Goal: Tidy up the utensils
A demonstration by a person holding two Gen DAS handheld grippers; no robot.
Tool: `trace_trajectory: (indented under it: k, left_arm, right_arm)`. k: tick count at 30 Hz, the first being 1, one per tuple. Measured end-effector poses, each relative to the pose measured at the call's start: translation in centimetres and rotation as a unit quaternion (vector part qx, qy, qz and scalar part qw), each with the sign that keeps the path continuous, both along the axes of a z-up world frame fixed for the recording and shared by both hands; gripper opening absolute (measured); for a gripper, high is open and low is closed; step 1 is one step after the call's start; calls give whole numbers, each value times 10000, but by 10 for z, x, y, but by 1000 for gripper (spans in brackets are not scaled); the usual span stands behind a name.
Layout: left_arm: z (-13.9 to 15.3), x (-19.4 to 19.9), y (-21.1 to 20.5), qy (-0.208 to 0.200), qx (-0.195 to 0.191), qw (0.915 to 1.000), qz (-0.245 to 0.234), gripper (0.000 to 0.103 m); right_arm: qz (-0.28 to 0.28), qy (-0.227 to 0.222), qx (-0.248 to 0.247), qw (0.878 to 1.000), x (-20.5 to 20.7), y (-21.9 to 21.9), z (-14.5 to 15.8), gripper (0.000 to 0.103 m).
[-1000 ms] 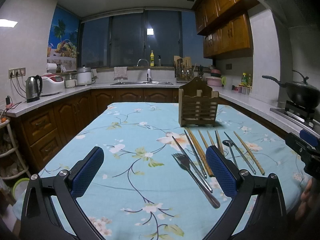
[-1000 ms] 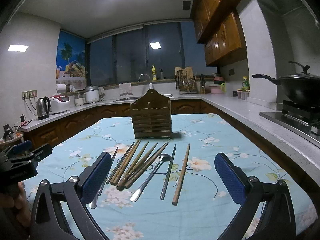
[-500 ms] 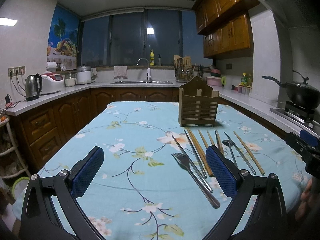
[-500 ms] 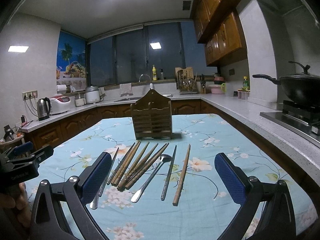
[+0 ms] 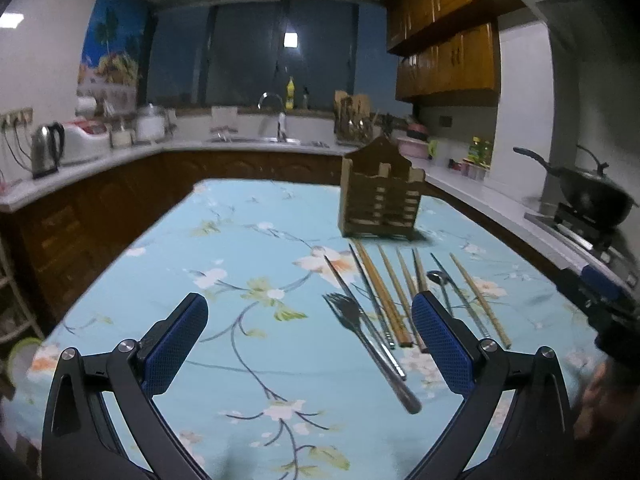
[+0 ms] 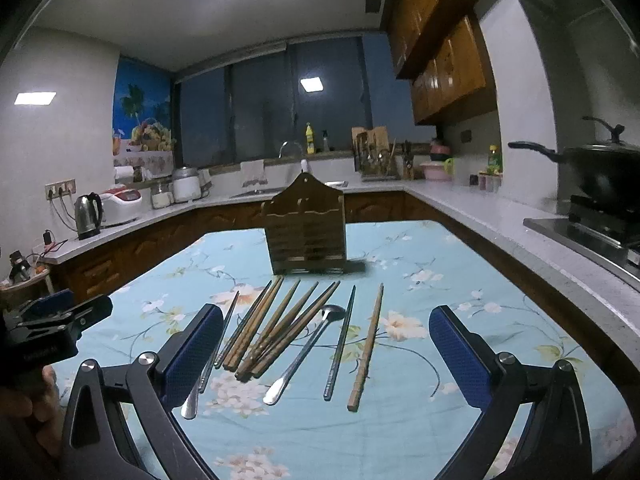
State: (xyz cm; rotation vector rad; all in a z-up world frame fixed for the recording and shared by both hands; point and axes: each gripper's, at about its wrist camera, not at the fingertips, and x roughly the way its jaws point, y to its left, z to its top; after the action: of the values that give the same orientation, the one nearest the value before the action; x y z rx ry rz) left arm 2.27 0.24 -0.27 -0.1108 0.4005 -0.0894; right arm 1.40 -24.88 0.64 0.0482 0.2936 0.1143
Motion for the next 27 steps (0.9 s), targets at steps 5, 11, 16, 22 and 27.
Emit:
trace_trajectory:
  k: [5,11,16,22,27]
  left_arm:
    - [2,20,9,658,-662,9952,-277,103]
    - [-2,42,14,1129,-909,9883,-469,103]
    - [-11,69,10,1701,-835,9793,-706,95]
    - [-27,98,9,2204,-1295,9614,-1022,75]
    - [-38,120,-1,2557,-1360,9487,-1266,64]
  right_arm:
    - [135,312,-61,9994,13,-10,8,103]
    - [338,777,-156,9963,32,-8,10,102]
    - [453,1034,25,9936,57,-10,8,98]
    - [656,1777,702,9794,98,-20,-6,65]
    - [753,2326,1036,9641,131,-22,-22,44]
